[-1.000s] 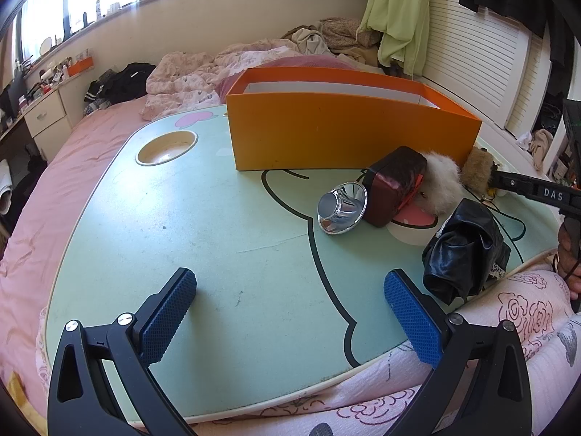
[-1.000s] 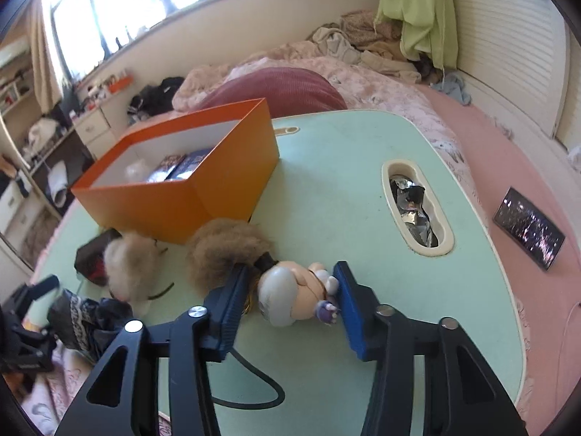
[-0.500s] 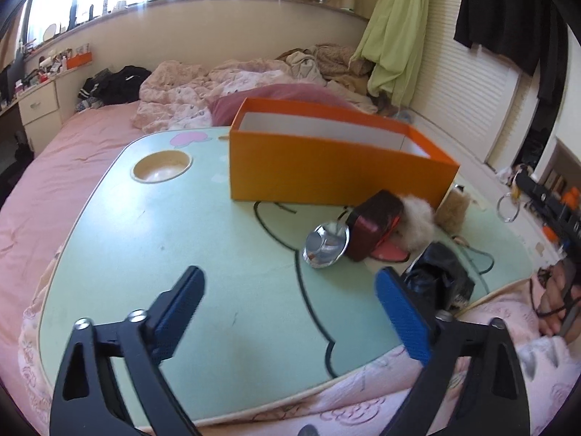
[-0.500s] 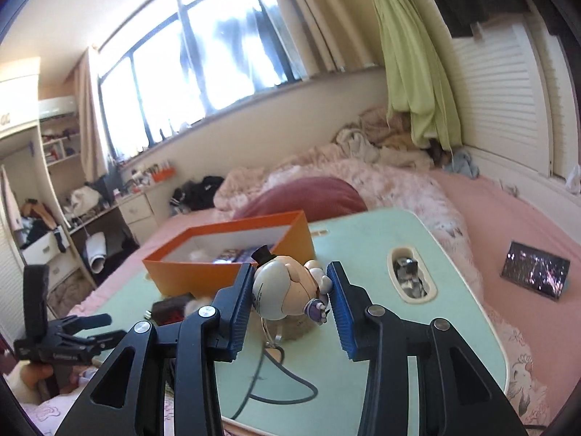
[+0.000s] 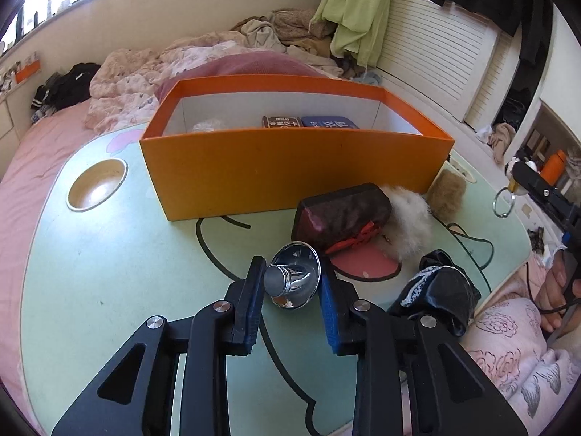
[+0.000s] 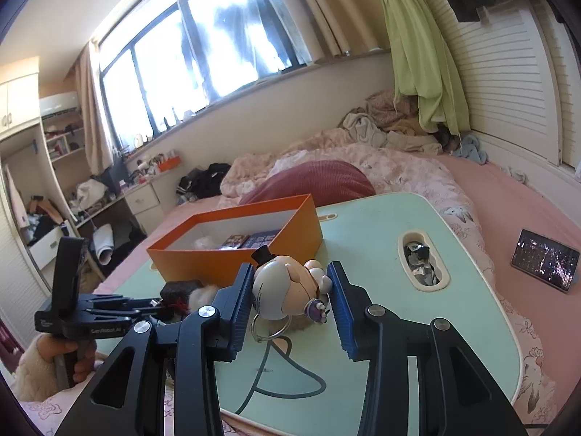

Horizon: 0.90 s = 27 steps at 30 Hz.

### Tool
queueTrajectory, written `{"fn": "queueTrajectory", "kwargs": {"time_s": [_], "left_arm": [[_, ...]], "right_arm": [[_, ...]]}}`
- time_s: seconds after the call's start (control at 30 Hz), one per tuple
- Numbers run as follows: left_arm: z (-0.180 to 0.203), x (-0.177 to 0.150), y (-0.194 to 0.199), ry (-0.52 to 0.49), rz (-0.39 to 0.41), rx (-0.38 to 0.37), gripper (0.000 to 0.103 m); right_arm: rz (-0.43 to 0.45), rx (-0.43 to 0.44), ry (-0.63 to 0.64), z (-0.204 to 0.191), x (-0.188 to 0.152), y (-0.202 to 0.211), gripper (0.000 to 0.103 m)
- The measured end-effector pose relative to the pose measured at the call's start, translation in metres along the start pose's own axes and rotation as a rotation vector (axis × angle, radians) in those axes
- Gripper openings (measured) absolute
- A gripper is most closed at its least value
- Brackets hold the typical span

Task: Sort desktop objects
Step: 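Carry the figurine into the orange box with the right gripper while the left gripper drops the steel cup in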

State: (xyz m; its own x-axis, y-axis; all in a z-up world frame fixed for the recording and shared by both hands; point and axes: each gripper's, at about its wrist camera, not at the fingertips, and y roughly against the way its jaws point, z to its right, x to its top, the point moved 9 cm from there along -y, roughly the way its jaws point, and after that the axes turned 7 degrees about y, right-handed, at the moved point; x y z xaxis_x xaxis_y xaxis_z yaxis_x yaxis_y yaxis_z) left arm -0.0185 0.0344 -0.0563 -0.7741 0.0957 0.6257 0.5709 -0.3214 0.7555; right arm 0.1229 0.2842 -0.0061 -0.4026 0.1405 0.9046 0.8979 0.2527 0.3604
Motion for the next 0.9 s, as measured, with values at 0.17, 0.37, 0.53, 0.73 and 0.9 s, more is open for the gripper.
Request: {"fn": "queueTrajectory", "kwargs": {"time_s": [0.17,0.37,0.53,0.73,0.9], "left_arm": [[-0.006,0.006,0.027,0.046,0.063,-0.031,0.030],[0.004,0.069,0.043,0.025,0.134,-0.023,0.030],[0.003,0.109,0.001,0.077,0.084,0.024,0.030],[0.001,0.104,-0.006,0.127,0.086,0.011,0.052],[-0.002,0.086,0.019,0.127,0.173,0.024,0.072]], "right_arm": [[0.011,0.018,0.018,-0.008,0.011,-0.001,0.040],[-0.024,0.074,0.033,-0.033,0.056,-0.039,0.040],[-0.169,0.107,-0.022,-0.037,0.063,-0.110,0.040],[-0.186,0.053,-0.099,-0.013,0.060,-0.124,0.055],[-0.123,0.029,-0.032,-0.015,0.061,-0.090,0.063]]}}
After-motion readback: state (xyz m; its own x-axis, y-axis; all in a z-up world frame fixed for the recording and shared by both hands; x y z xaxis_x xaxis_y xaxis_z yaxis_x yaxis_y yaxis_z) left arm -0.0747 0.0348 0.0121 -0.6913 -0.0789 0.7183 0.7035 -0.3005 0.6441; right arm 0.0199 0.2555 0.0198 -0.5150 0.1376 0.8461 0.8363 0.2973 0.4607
